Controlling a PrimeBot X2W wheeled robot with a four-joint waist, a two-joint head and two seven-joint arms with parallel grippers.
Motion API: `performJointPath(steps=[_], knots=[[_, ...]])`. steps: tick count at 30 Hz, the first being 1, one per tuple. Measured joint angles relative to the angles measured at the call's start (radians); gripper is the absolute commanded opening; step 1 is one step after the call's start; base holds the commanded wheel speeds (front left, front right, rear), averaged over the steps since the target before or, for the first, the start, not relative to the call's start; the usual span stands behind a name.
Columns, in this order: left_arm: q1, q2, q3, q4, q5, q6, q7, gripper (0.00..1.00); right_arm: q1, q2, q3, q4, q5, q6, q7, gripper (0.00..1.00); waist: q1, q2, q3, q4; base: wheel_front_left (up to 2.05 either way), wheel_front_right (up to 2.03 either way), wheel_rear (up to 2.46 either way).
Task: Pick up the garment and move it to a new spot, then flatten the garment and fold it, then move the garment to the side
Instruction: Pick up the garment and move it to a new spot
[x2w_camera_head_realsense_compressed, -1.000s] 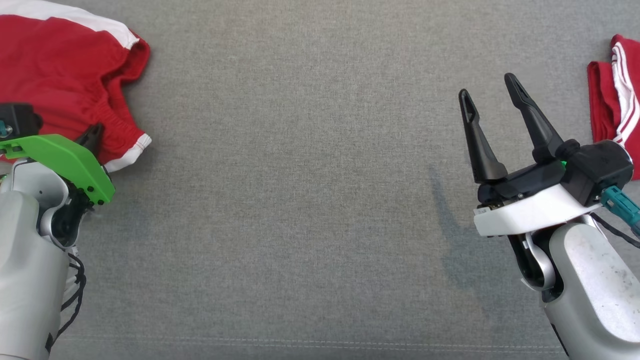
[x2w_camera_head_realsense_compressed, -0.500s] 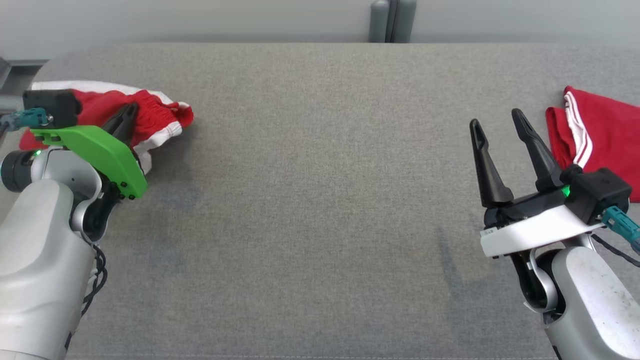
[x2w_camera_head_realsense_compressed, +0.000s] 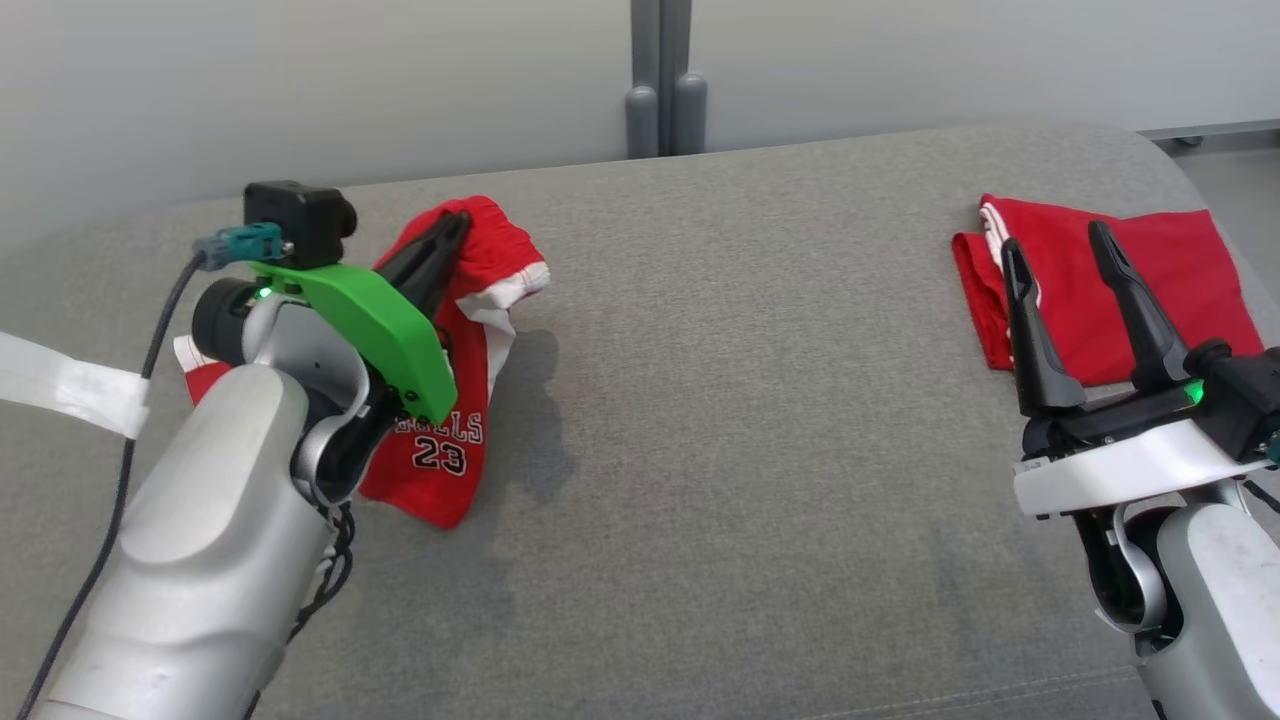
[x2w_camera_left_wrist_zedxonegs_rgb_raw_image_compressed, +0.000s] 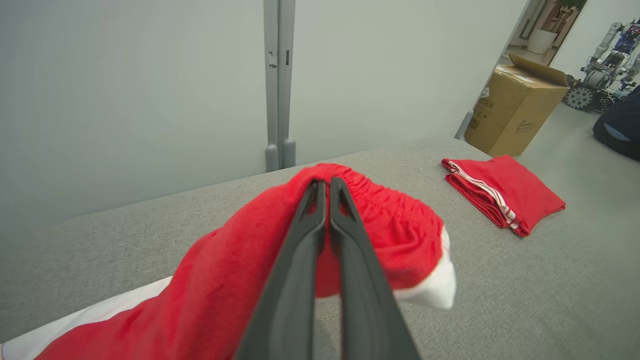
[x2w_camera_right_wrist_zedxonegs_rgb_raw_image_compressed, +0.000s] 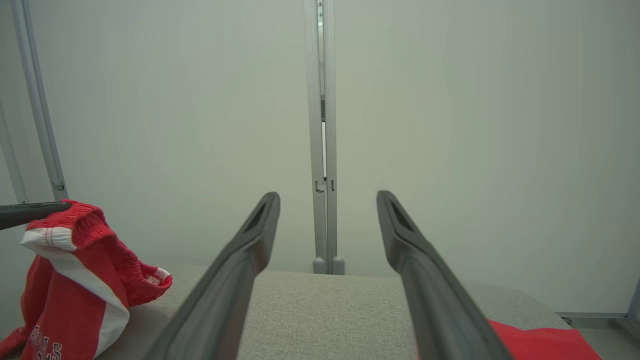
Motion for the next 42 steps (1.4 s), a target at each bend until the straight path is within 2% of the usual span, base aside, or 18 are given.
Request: performJointPath(steps=[10,16,17,18,19,23,28,42], knots=[[0.032,-0.098,-0.074,-0.065,-0.016,0.000,0.041,0.00,0.031,-0.018,-0.015,-0.050,0.000,-0.015,0.000,1.00,0.0000,0.0000,-0.002,-0.130,0.00,0.00,0.00],[0.032,-0.113,-0.092,-0.084,-0.010,0.000,0.049,0.00,0.039,-0.006,-0.011,-0.073,0.011,-0.015,0.000,1.00,0.0000,0.0000,0.026,-0.207,0.00,0.00,0.00],[0.032,-0.114,-0.092,-0.083,-0.008,0.000,0.052,0.10,0.039,-0.001,-0.010,-0.076,0.011,-0.015,0.000,1.00,0.0000,0.0000,0.033,-0.218,0.00,0.00,0.00],[0.031,-0.114,-0.092,-0.082,-0.005,0.000,0.052,0.71,0.039,0.004,-0.010,-0.078,0.012,-0.015,0.000,1.00,0.0000,0.0000,0.040,-0.230,0.00,0.00,0.00],[0.031,-0.114,-0.092,-0.081,-0.005,0.001,0.052,1.00,0.039,0.009,-0.009,-0.079,0.016,-0.015,0.000,1.00,0.0000,0.0000,0.048,-0.241,0.00,0.00,0.00],[0.027,-0.118,-0.099,-0.081,-0.005,0.001,0.051,1.00,0.039,0.011,-0.030,-0.079,0.021,-0.018,-0.001,1.00,0.0000,0.0000,0.097,-0.281,0.00,0.00,0.00],[0.026,-0.114,-0.108,-0.075,0.007,0.001,0.032,1.00,0.040,0.009,-0.046,-0.077,0.021,-0.025,-0.001,1.00,0.0000,0.0000,0.132,-0.288,0.00,0.00,0.00],[0.051,-0.033,-0.050,-0.088,0.016,0.002,-0.059,1.00,0.065,-0.013,-0.053,-0.061,0.020,-0.025,-0.003,1.00,0.0000,0.0000,0.117,-0.139,0.00,0.00,0.00]])
